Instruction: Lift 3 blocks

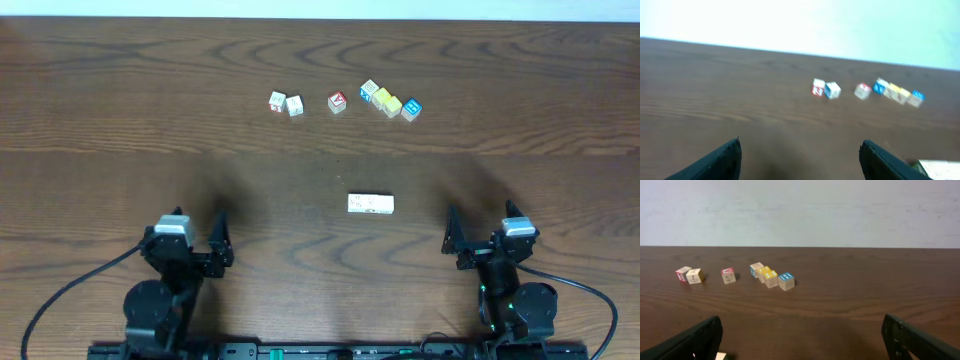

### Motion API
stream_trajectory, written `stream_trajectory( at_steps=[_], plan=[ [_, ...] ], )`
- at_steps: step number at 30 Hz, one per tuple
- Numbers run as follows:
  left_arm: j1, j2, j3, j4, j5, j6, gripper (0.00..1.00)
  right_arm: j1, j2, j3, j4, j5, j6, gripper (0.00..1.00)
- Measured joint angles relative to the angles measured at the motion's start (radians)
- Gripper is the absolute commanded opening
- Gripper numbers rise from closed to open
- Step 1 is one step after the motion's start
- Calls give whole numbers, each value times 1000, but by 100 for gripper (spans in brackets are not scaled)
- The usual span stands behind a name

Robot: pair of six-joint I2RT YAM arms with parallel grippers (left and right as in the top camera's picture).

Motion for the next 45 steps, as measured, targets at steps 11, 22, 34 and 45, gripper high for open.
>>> stream_trajectory(
  at_steps=[11, 22, 34, 45],
  plan=[
    [114, -35, -110, 157, 76, 19, 76, 0, 0, 0, 0, 0, 0, 99],
    [143, -35, -188, 240, 101, 58, 76, 0, 0, 0, 0, 0, 0, 99],
    [225, -35, -204, 269, 176, 168, 76, 0, 0, 0, 0, 0, 0, 99],
    [231, -35, -204, 262, 120, 130, 75, 0, 0, 0, 0, 0, 0, 99]
  ],
)
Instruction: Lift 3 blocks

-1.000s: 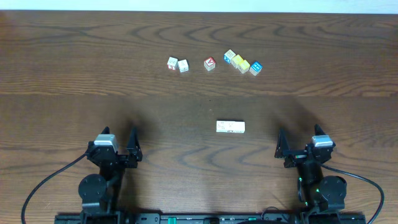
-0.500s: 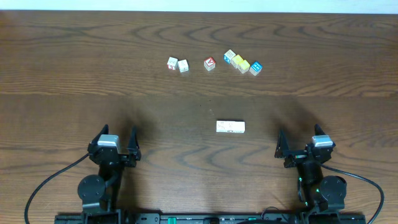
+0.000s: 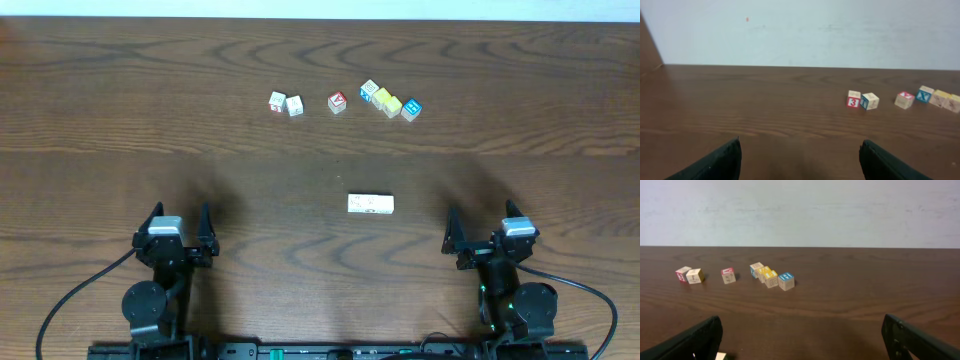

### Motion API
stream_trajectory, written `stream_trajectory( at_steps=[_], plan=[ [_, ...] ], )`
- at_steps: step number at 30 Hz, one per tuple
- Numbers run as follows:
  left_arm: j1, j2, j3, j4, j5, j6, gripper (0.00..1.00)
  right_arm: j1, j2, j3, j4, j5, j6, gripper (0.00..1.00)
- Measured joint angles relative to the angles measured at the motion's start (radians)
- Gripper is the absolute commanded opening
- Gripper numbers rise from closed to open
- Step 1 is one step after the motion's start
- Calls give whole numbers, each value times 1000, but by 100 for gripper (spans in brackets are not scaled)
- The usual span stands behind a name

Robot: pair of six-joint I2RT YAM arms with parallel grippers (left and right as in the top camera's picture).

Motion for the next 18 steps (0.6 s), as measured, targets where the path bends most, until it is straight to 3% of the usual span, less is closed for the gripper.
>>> stream_trajectory(
  at_steps=[18],
  plan=[
    [-40, 0, 0, -5, -59, -41, 76, 0, 0, 0, 0, 0, 0, 99]
  ],
)
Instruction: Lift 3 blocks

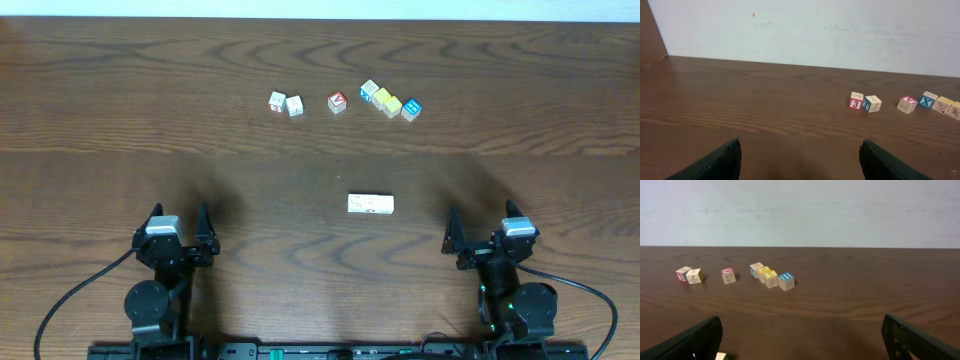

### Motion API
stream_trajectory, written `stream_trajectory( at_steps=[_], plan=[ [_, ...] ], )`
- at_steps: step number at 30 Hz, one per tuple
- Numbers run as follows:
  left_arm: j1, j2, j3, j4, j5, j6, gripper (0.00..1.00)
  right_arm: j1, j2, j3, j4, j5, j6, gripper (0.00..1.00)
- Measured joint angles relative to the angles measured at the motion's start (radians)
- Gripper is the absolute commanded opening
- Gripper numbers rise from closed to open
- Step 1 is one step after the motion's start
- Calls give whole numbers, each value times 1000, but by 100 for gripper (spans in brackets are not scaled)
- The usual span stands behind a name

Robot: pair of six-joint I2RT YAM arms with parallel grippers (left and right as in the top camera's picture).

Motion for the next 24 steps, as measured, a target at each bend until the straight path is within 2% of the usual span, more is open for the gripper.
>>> stream_trajectory(
  at_steps=[24],
  plan=[
    [0, 0, 0, 0, 4, 26, 76, 0, 0, 0, 0, 0, 0, 99]
  ],
)
